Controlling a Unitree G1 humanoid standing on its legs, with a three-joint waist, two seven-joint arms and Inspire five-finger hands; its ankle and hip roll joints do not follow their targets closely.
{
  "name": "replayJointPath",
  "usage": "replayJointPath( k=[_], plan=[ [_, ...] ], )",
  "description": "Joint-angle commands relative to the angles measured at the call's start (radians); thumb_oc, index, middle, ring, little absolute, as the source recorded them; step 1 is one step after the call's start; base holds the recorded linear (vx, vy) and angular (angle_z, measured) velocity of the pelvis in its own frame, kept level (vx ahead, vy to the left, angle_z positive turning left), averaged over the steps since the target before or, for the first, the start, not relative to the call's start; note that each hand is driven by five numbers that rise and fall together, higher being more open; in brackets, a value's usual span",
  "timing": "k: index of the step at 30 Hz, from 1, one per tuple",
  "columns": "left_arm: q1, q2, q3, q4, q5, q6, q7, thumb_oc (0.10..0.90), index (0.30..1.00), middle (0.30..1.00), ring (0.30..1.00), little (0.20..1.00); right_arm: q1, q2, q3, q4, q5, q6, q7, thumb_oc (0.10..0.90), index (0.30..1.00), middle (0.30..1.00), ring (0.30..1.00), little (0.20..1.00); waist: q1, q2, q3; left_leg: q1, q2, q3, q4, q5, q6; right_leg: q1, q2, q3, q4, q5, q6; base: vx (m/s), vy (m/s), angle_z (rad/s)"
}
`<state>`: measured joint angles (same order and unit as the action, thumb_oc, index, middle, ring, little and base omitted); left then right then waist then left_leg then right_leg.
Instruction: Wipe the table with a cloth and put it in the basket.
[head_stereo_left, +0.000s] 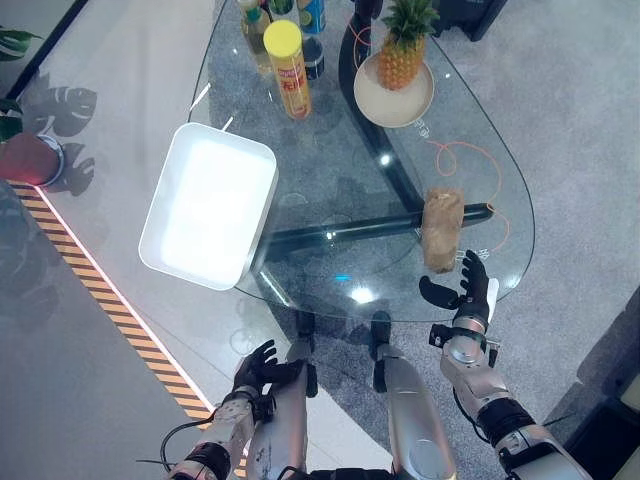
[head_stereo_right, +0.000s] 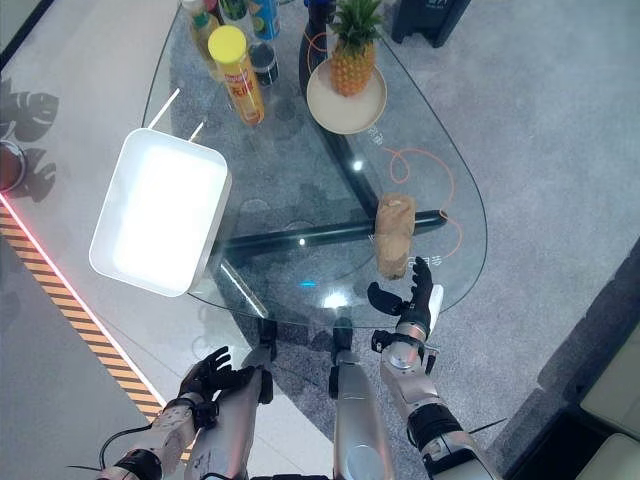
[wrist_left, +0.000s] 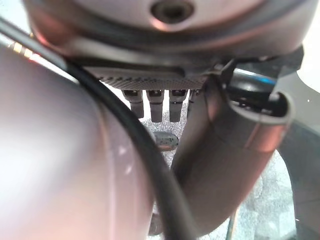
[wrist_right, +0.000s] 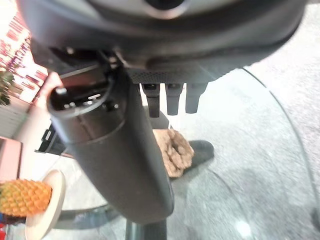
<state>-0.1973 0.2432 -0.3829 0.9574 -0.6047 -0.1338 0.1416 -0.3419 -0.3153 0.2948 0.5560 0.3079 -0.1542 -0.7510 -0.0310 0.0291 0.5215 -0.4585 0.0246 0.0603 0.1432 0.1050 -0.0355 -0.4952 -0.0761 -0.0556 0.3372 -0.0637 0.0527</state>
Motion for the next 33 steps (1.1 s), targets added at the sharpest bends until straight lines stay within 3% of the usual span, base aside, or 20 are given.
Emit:
replayJointPath(
  k=[1, 16, 33],
  plan=[
    [0.045, -0.019, -0.034, -0.022, -0.011, -0.026, 0.02, 0.8, 0.9, 0.9, 0.9, 0.9, -0.023, -0.057, -0.031, -0.166, -0.073, -0.022, -0.127, 0.8, 0.9, 0.9, 0.9, 0.9, -0.015, -0.02, -0.001, -0.082, -0.087, 0.021, 0.187, -0.129, 0.031, -0.029, 0.032, -0.065, -0.085, 0.092, -0.029, 0.02, 0.017, -0.04],
    [0.024, -0.017, -0.075, -0.137, -0.058, -0.028, 0.109, 0.8, 0.9, 0.9, 0.9, 0.9, -0.127, -0.082, -0.044, -0.23, -0.086, 0.036, -0.234, 0.8, 0.9, 0.9, 0.9, 0.9, -0.013, 0.008, -0.001, -0.288, -0.092, 0.025, 0.298, -0.151, 0.042, -0.243, 0.022, -0.05, 0.012, 0.094, -0.031, 0.02, 0.024, 0.01],
    [0.008, -0.018, -0.095, -0.184, -0.098, -0.027, 0.143, 0.8, 0.9, 0.9, 0.9, 0.9, -0.215, -0.102, -0.031, -0.235, -0.051, 0.056, -0.303, 0.8, 0.9, 0.9, 0.9, 0.9, 0.005, 0.029, -0.001, -0.427, -0.1, 0.014, 0.348, -0.151, 0.048, -0.392, 0.017, -0.037, 0.05, 0.117, -0.021, 0.02, 0.027, 0.02]
  ],
)
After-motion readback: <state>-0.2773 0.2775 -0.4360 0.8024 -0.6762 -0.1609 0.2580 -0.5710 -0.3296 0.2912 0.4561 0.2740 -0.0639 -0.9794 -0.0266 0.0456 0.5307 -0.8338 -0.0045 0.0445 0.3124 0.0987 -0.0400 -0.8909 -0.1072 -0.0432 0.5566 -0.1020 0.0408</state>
